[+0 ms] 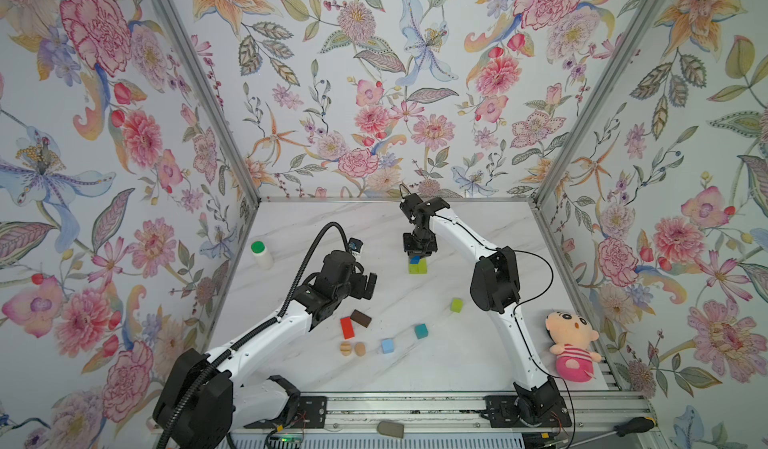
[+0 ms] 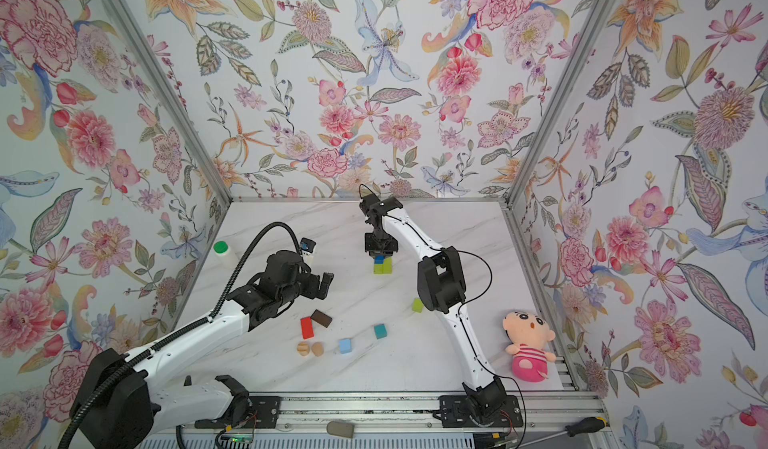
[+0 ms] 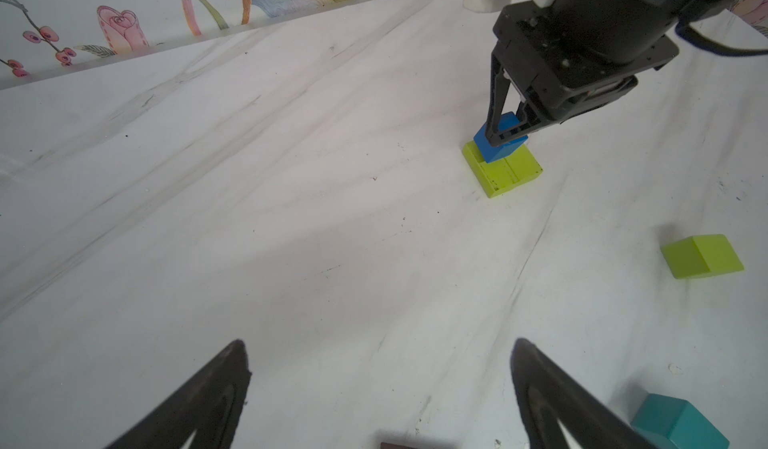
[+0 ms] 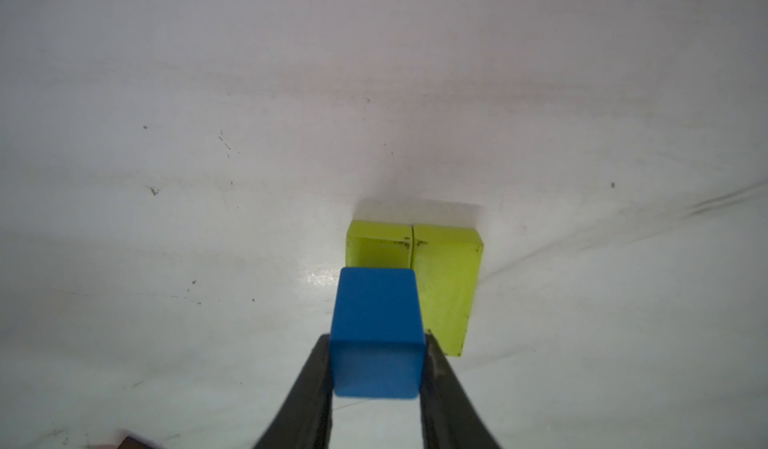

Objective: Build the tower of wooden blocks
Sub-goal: 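Carry the blue cube onto the lime-green bars and lower it, then open the right gripper to release the blue cube on the bars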

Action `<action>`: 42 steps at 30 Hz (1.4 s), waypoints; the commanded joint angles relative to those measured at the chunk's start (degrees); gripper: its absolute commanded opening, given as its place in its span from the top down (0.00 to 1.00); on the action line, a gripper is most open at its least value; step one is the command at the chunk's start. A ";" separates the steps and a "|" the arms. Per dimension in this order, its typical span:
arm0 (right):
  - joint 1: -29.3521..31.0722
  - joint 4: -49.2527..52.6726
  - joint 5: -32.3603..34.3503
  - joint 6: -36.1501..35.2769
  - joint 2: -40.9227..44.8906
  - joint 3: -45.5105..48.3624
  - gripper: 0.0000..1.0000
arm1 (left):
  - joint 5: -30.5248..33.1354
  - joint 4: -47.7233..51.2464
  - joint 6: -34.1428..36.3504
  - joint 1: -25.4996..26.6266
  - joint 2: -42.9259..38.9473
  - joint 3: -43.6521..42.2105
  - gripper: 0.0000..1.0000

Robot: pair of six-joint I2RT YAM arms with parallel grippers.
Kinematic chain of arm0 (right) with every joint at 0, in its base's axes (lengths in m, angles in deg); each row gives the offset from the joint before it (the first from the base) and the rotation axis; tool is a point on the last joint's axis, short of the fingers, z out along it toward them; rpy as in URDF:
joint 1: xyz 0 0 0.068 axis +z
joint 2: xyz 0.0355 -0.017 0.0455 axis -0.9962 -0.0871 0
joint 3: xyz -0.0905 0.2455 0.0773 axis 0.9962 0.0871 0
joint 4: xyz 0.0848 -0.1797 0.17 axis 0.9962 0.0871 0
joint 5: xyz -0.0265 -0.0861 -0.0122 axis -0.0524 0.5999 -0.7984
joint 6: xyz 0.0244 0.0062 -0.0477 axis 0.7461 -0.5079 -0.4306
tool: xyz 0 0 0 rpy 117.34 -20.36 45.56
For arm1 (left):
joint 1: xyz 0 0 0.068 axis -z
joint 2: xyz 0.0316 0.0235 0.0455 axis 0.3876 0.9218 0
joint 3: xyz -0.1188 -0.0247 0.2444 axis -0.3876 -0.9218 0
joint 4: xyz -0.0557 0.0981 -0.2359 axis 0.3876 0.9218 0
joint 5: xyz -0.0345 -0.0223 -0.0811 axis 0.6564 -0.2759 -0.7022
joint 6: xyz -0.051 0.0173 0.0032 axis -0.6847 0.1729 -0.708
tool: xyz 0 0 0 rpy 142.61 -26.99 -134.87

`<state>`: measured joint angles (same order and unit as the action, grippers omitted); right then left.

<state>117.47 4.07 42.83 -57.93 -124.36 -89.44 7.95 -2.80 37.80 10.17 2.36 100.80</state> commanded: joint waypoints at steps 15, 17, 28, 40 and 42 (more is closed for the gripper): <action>-0.73 2.47 -0.91 -0.39 -3.46 -3.71 0.66 | -1.69 -0.93 1.39 -1.95 -0.25 0.96 0.01; -0.68 2.56 -0.88 -0.40 -3.55 -3.71 0.66 | -1.86 -1.05 1.47 -2.01 -0.17 1.04 0.01; -0.92 2.55 -1.91 -0.51 -3.81 -4.64 0.52 | -3.19 -1.38 1.83 -2.56 0.45 1.34 0.01; -1.29 2.55 -2.36 -0.22 -3.73 -4.95 0.60 | -3.45 -1.29 1.96 -3.18 0.71 1.56 0.01; -1.29 2.55 -2.27 -0.12 -3.73 -5.01 0.59 | -3.46 -1.23 2.00 -3.31 0.54 1.47 0.01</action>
<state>116.36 5.27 40.67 -58.13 -127.50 -93.90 4.89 -2.93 38.85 7.72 2.54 100.80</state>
